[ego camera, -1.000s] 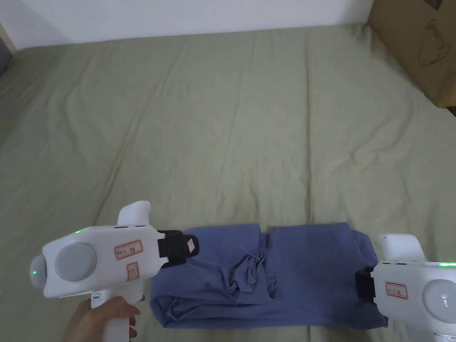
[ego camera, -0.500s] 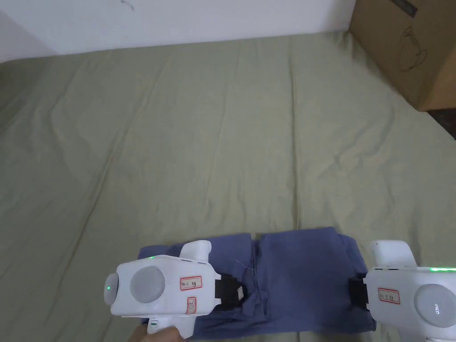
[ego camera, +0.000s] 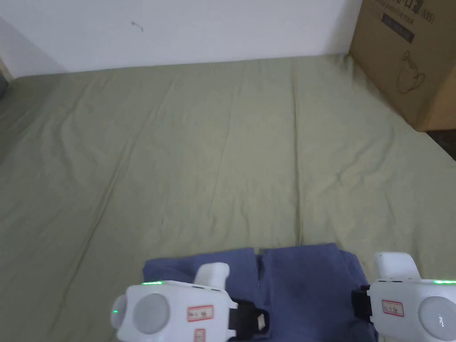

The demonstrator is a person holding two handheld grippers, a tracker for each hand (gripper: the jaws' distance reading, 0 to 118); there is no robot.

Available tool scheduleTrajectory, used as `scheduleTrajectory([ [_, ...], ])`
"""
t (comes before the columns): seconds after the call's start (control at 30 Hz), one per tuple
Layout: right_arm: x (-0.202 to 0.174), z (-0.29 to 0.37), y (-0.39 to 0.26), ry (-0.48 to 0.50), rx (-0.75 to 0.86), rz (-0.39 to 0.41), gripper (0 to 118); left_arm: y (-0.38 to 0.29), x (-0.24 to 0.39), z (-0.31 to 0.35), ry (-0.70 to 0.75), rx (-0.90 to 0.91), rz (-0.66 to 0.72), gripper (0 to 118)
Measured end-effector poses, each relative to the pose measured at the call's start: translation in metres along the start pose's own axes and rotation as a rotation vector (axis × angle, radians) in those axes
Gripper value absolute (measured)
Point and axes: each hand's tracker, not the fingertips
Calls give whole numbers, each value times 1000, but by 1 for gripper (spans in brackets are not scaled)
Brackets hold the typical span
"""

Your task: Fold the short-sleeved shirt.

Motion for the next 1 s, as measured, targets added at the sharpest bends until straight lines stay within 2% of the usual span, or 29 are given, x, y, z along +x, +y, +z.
scheduleTrajectory([
  [0.1,-3,0,1,-6,3,7,0,4,-9,59,16,142,81,0],
  [0.2,-9,-2,1,-2,-5,15,0,-1,-54,110,41,292,210,0],
  [0.33,-23,-8,3,9,-18,26,0,-26,-99,144,108,415,395,1],
  [0.43,-37,-11,7,18,-24,57,0,-41,-121,149,138,417,486,6],
  [0.5,-46,-12,9,22,-24,78,0,-43,-137,140,148,417,511,27],
  [0.53,-50,-12,11,24,-25,88,0,-44,-139,135,139,407,514,45],
  [0.57,-54,-12,12,25,-26,95,0,-44,-140,129,110,385,530,78],
  [0.6,-57,-13,13,25,-27,105,0,-42,-142,121,85,361,541,100],
  [0.63,-60,-13,14,25,-27,115,0,-39,-141,114,47,339,534,113],
  [0.67,-62,-13,14,25,-27,124,0,-38,-140,108,18,329,534,117],
  [0.83,-66,-14,15,21,-36,143,0,-19,-143,67,-75,209,567,116],
  [0.9,-66,-14,14,17,-42,143,0,-16,-138,61,-108,211,584,112],
  [0.93,-66,-15,14,14,-47,142,0,-15,-141,65,-110,220,592,96],
  [0.97,-66,-15,14,12,-51,140,0,-13,-143,67,-86,219,595,34],
  [1.0,-66,-16,14,10,-53,136,0,-13,-151,67,-29,197,599,12],
])
